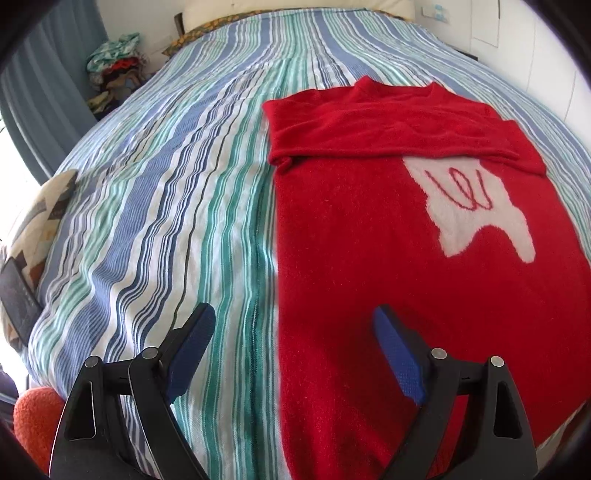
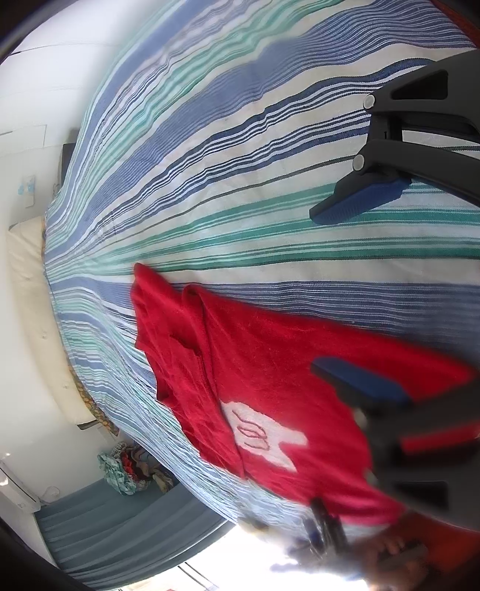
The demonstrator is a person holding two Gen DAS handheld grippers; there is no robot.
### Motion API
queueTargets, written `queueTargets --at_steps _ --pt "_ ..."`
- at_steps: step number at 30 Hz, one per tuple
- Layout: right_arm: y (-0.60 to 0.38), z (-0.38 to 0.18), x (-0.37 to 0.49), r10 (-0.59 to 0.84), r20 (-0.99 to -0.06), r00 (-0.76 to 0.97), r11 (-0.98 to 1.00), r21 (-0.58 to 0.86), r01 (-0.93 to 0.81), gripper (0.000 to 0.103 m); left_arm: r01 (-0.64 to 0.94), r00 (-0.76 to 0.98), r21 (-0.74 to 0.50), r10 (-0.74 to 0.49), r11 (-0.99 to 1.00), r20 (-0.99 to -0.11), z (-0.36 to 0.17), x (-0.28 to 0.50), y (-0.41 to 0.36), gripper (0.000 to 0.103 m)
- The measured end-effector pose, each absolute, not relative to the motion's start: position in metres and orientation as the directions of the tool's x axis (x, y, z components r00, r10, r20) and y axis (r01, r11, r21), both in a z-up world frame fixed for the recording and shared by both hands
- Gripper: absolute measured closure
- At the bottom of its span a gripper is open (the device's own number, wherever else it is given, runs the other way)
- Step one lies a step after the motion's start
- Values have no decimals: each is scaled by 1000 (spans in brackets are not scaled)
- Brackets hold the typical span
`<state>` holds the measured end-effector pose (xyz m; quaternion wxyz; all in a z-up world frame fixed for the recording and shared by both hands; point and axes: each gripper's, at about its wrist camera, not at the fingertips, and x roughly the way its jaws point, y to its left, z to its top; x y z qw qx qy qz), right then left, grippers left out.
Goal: Fold small clothes
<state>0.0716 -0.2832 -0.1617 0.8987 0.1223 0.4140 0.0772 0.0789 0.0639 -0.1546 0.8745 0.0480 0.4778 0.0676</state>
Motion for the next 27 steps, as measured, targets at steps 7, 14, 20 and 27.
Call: queueTargets --at_steps 7,14,20,27 --pt "-280 -167 75 240 -741 627 960 275 -43 29 -77 520 152 169 985 -837 -161 80 68 14" --pt "-277 -169 76 238 -748 620 963 264 -51 29 -72 507 149 165 986 -846 -166 80 67 14" --pt "-277 -170 77 236 -748 620 963 264 -48 29 -74 501 132 151 989 -852 -167 79 68 13" --pt "-277 -172 77 236 -753 615 964 261 -49 29 -79 491 120 143 990 -859 -170 79 69 11"
